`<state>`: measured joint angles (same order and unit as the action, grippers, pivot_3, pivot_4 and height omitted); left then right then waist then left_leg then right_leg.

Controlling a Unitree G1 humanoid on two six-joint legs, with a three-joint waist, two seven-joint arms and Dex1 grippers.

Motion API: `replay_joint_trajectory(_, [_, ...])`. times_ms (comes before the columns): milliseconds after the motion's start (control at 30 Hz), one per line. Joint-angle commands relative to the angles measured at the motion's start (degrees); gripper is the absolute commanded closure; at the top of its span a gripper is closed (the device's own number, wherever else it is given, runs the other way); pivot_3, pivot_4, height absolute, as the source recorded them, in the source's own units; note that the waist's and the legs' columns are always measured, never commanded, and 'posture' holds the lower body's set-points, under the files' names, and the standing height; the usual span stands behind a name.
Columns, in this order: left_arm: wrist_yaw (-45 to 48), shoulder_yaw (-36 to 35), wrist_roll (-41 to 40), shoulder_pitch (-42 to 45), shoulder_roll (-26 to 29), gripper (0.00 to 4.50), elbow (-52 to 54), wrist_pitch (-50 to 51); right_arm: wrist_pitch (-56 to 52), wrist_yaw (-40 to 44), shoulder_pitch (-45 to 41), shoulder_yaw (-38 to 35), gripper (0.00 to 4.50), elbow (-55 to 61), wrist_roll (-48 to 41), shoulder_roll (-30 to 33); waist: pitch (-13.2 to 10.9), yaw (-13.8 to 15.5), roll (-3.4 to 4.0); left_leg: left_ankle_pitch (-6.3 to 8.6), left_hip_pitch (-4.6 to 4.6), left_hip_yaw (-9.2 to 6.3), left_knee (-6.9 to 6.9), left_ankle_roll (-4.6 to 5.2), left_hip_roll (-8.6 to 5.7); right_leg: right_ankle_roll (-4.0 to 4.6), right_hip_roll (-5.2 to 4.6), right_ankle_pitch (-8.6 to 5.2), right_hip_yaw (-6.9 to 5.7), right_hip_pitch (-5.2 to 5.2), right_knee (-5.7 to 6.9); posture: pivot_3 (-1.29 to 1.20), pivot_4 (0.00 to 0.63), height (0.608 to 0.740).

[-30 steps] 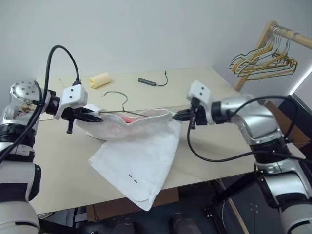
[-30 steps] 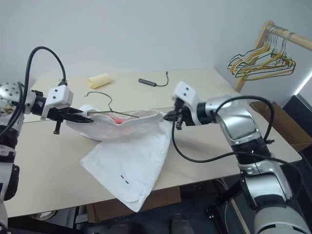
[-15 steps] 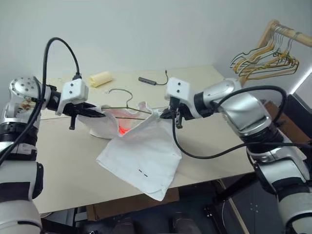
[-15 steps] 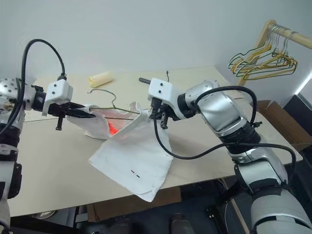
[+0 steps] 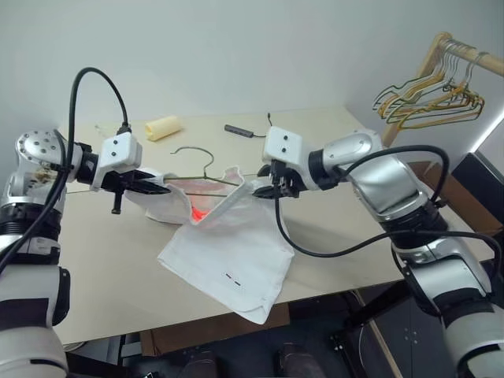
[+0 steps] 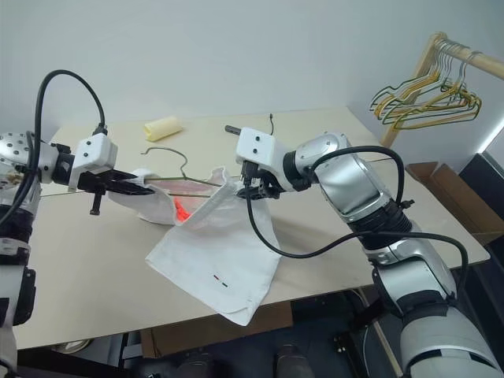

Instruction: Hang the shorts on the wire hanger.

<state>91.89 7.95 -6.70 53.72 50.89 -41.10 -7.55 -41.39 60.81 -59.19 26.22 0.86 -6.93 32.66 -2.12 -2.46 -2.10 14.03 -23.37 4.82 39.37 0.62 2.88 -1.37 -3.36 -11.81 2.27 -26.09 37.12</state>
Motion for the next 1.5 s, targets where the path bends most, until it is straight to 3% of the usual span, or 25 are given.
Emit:
replay_joint_trajectory(33, [-0.4, -1.7, -0.4, 1.4, 0.1, 4.50, 1.8, -0.6, 3.0, 2.0, 1.1, -1.8, 1.88, 2.2, -0.4, 1.2, 0.0, 0.0, 0.00, 0.00, 0.00, 0.00, 0.00, 0.00, 0.00, 0.00, 0.00, 0.00, 0.00, 0.00, 0.00, 0.02, 0.000, 0.740])
replay_joint_trajectory(567, [0.6, -2.5, -2.0, 0.0, 0.2, 4.50, 5.0, 0.9, 2.6, 1.7, 0.6, -4.3, 1.88, -6.1, -2.1, -5.3, 0.0, -0.1, -0.01, 0.00, 0.01, -0.01, 0.03, 0.00, 0.00, 0.01, 0.01, 0.01, 0.01, 0.01, 0.03, 0.04, 0.000, 0.740])
replay_joint_trajectory(833, [0.6, -2.9, -2.0, -0.2, 0.2, 4.50, 4.6, 0.7, 1.8, 1.6, 1.2, -4.9, 4.37, -8.0, -1.7, -6.5, 0.0, 0.0, -0.01, 0.00, -0.01, -0.01, 0.05, 0.00, 0.00, 0.01, 0.01, 0.01, 0.00, 0.01, 0.03, 0.04, 0.000, 0.740])
replay_joint_trajectory(1033, [-1.2, -4.6, -2.9, 0.2, -1.8, 4.50, 1.8, -1.0, 2.1, 0.6, 2.2, -5.4, 4.46, -7.9, -1.3, -6.6, 0.0, 0.0, 0.00, 0.00, 0.00, -0.01, 0.05, 0.00, 0.00, 0.01, 0.01, 0.01, 0.00, 0.01, 0.03, 0.04, 0.000, 0.740])
replay_joint_trajectory(1367, [-3.0, -8.3, -4.2, 1.9, -3.4, 1.37, -4.6, -4.3, -2.3, -0.9, 5.0, -9.5, 4.50, -3.2, -4.0, -4.3, 0.0, -0.1, -0.01, 0.00, -0.03, -0.02, 0.10, 0.00, 0.00, 0.01, 0.00, 0.02, -0.01, 0.02, 0.03, 0.00, 0.000, 0.740])
replay_joint_trajectory(1500, [-6.4, -13.2, -8.0, 2.2, -4.9, 0.02, -5.2, -2.8, -4.4, -2.9, 7.3, -12.6, 4.50, -3.1, -5.0, -2.5, 0.0, -0.2, -0.01, 0.00, -0.03, -0.02, 0.14, 0.00, 0.01, 0.01, 0.00, 0.02, -0.01, 0.02, 0.04, -0.02, 0.000, 0.740])
